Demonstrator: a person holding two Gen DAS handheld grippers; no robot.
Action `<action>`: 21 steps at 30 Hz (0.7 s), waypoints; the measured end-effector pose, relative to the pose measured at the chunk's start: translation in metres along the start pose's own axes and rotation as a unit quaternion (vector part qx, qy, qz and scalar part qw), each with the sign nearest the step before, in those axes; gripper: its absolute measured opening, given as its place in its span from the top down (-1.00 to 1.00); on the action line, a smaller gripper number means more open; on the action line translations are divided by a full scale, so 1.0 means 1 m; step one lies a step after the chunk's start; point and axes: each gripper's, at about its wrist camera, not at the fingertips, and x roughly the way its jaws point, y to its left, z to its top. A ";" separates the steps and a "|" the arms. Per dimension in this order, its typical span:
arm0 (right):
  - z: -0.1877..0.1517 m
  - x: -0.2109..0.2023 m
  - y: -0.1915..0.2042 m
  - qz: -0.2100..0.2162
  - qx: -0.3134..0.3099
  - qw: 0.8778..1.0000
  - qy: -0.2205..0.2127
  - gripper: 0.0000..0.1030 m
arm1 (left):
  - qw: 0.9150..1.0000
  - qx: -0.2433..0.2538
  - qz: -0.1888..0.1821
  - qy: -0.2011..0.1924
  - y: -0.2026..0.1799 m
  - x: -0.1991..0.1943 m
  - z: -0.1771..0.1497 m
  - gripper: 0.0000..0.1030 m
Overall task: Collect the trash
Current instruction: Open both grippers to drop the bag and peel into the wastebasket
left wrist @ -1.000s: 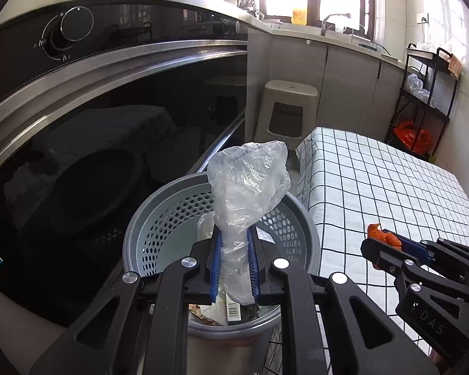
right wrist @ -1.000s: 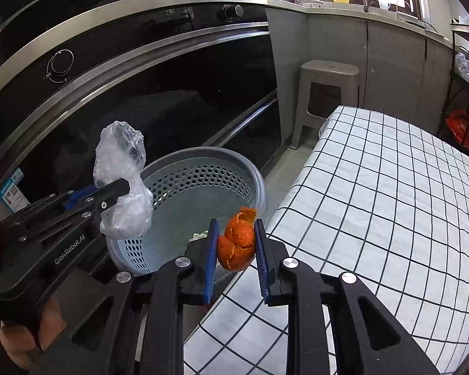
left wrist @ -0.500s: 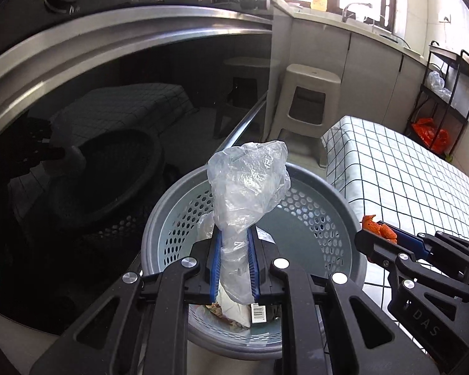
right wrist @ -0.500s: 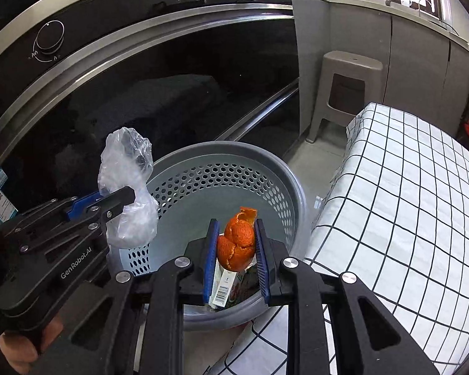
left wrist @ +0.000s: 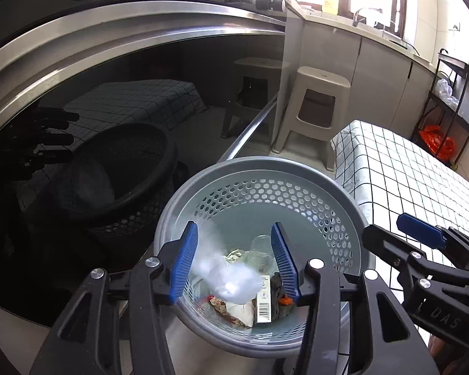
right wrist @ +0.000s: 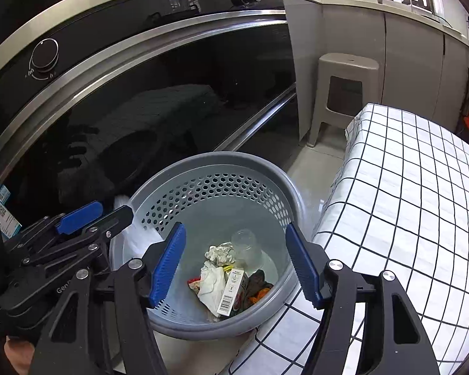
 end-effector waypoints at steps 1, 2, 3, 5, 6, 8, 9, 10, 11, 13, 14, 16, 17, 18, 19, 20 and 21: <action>-0.001 -0.001 -0.001 -0.001 0.001 1.000 -0.001 -0.23 | 1.000 -0.001 0.000 0.001 0.001 0.000 0.000 0.04; -0.001 -0.002 -0.002 -0.002 0.002 1.000 -0.002 -0.23 | 1.000 -0.002 0.001 0.001 0.001 0.000 0.001 0.00; -0.003 -0.003 -0.002 -0.002 0.003 1.000 -0.003 -0.23 | 1.000 -0.002 0.001 0.001 0.001 0.000 0.001 -0.01; -0.005 -0.005 -0.004 -0.001 0.005 1.000 -0.003 -0.23 | 1.000 -0.003 0.000 0.000 0.000 -0.002 0.000 -0.07; -0.006 -0.006 -0.004 -0.002 0.006 1.000 -0.003 -0.23 | 1.000 -0.002 -0.001 -0.001 -0.001 -0.002 0.001 -0.08; -0.008 -0.007 -0.005 -0.004 0.008 1.000 -0.001 -0.23 | 1.000 -0.001 0.002 -0.004 -0.003 -0.004 -0.001 -0.12; -0.009 -0.008 -0.006 -0.004 0.010 1.000 -0.001 -0.23 | 1.000 0.000 0.002 -0.004 -0.004 -0.004 0.000 -0.12; -0.010 -0.008 -0.006 -0.005 0.011 1.000 -0.001 -0.23 | 1.000 -0.001 0.003 -0.004 -0.005 -0.004 0.000 -0.13; -0.011 -0.008 -0.006 -0.005 0.013 1.000 -0.001 -0.23 | 1.000 -0.002 0.003 -0.004 -0.005 -0.004 -0.001 -0.16; -0.013 -0.010 -0.008 -0.006 0.016 1.000 -0.002 -0.23 | 1.000 -0.005 0.003 -0.005 -0.005 -0.005 -0.002 -0.16; -0.014 -0.011 -0.008 -0.006 0.017 1.000 -0.004 -0.23 | 1.000 -0.006 0.004 -0.006 -0.005 -0.006 -0.003 -0.16; -0.015 -0.012 -0.010 -0.008 0.021 1.000 -0.005 -0.23 | 1.000 -0.005 0.004 -0.007 -0.006 -0.007 -0.003 -0.16; -0.016 -0.013 -0.011 -0.008 0.022 1.000 -0.005 -0.23 | 1.000 -0.005 0.005 -0.008 -0.007 -0.007 -0.003 -0.16; -0.017 -0.014 -0.013 -0.009 0.024 1.000 -0.005 -0.23 | 1.000 -0.003 0.007 -0.010 -0.008 -0.008 -0.003 -0.16; -0.017 -0.014 -0.014 -0.010 0.026 1.000 -0.006 -0.23 | 1.000 -0.002 0.007 -0.011 -0.009 -0.009 -0.004 -0.18; -0.018 -0.015 -0.015 -0.010 0.028 1.000 -0.006 -0.23 | 1.000 -0.001 0.007 -0.012 -0.009 -0.009 -0.005 -0.20; -0.018 -0.015 -0.016 -0.011 0.030 0.999 -0.006 -0.23 | 1.000 -0.001 0.008 -0.012 -0.010 -0.010 -0.005 -0.20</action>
